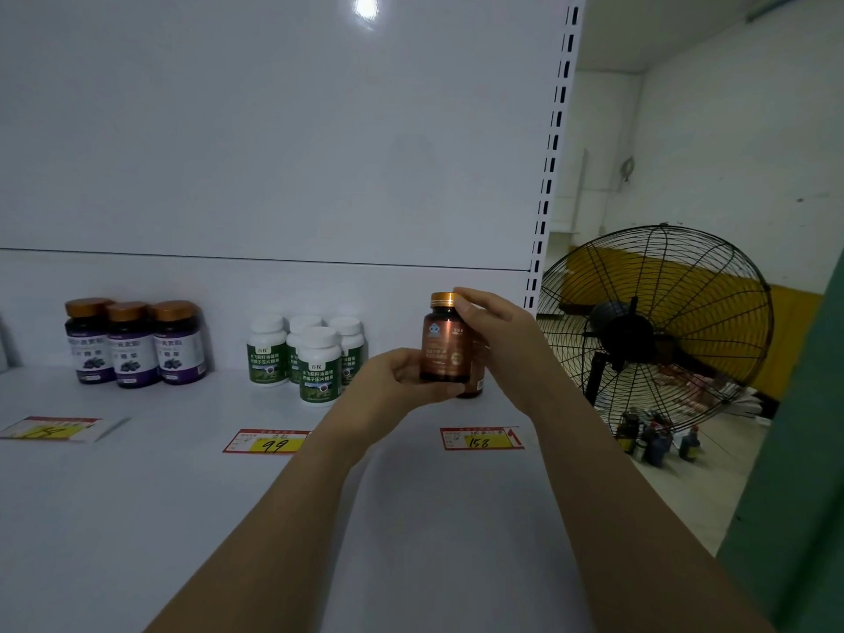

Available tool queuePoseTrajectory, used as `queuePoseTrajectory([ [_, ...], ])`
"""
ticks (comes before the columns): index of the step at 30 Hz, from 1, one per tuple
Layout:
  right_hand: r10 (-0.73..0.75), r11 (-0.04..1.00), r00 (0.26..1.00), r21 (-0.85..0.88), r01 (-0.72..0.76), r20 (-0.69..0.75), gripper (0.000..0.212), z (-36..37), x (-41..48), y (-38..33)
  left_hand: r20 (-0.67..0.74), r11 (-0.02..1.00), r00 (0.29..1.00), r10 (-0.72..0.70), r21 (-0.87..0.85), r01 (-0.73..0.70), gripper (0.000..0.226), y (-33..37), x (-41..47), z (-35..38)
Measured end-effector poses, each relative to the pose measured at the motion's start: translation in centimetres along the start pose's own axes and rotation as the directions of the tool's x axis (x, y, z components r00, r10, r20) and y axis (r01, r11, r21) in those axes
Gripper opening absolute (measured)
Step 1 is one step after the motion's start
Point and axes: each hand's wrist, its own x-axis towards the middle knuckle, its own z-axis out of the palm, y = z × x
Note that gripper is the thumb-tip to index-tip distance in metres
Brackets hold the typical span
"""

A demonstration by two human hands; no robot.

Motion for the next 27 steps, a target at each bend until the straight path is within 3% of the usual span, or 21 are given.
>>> queuePoseTrajectory([
  [10,0.027,1.000,0.996,0.008,-0.028,0.081,0.031,0.4,-0.2,0.2,-0.058,1.000,0.998,0.017,-0.018,-0.018,0.045,-0.4,0.2,0.0],
  [14,-0.131,0.990,0.955,-0.009,0.138,0.265,0.044,1.3,-1.3,-0.6,-0.219,0.984,0.963,0.156,-0.054,-0.172,0.047,-0.4,0.5,-0.3],
  [18,-0.254,0.958,0.885,-0.028,0.287,0.390,0.050,2.2,-1.9,-0.7,-0.373,0.933,0.859,0.351,0.063,-0.354,0.051,-0.4,0.5,-0.7],
  [22,-0.293,0.922,0.853,-0.109,0.371,0.432,0.051,2.7,-2.0,-0.8,-0.437,0.921,0.815,0.381,0.101,-0.376,0.054,-0.4,0.3,-0.8],
  [27,-0.293,0.908,0.863,-0.162,0.385,0.411,0.050,2.5,-2.1,-0.8,-0.400,0.924,0.833,0.382,0.164,-0.345,0.051,-0.6,0.4,-0.8],
])
